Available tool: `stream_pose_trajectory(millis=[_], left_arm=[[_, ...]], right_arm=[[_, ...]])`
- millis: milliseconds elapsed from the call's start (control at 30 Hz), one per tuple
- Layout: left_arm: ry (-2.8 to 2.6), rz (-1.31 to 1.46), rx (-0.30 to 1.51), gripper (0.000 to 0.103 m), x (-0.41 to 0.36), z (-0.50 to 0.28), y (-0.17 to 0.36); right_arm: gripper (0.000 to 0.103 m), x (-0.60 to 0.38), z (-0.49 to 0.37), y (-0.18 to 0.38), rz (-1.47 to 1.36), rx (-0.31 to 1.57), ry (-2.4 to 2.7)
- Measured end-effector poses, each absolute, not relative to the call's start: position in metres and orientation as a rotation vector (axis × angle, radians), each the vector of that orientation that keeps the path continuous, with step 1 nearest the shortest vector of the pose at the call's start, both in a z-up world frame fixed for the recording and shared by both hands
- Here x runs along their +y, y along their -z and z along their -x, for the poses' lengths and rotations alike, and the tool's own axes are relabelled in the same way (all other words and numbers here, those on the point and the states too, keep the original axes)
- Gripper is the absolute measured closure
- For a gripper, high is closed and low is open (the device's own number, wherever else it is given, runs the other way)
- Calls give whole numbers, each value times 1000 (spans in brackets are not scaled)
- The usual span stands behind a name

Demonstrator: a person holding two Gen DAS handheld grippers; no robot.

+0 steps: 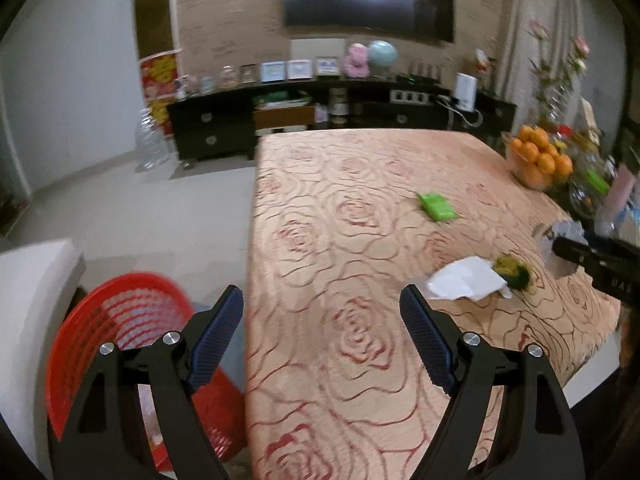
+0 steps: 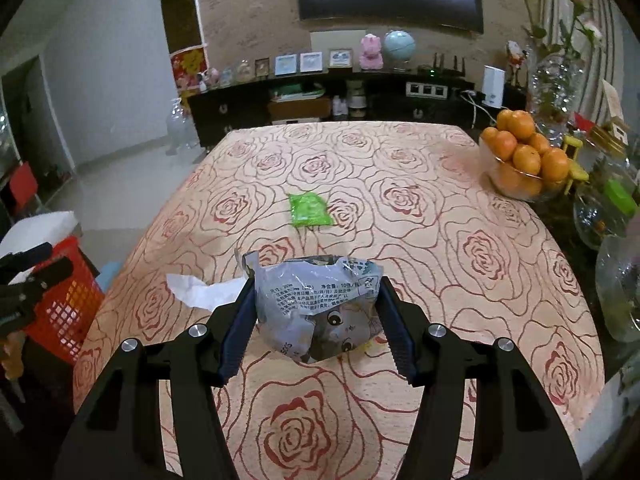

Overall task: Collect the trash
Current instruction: 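Grasp the white tissue with the left gripper and lift it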

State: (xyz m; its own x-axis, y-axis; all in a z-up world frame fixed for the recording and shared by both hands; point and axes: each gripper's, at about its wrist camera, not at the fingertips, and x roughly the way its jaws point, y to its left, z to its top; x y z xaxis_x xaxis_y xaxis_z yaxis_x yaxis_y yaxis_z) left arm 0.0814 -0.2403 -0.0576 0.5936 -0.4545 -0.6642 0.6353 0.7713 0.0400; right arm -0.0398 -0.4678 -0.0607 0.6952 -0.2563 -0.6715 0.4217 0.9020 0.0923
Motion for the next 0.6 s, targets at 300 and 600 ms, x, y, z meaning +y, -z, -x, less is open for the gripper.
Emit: stream_pose_trajectory(millis=[300,600], left_arm=[[822,-404,715,25,-322,-86,80],[952,-470,797,25,-386,-89,134]], right_arm=[[46,-482,49,60,-287,698,420],[46,-493,57,67,-318,715,445]])
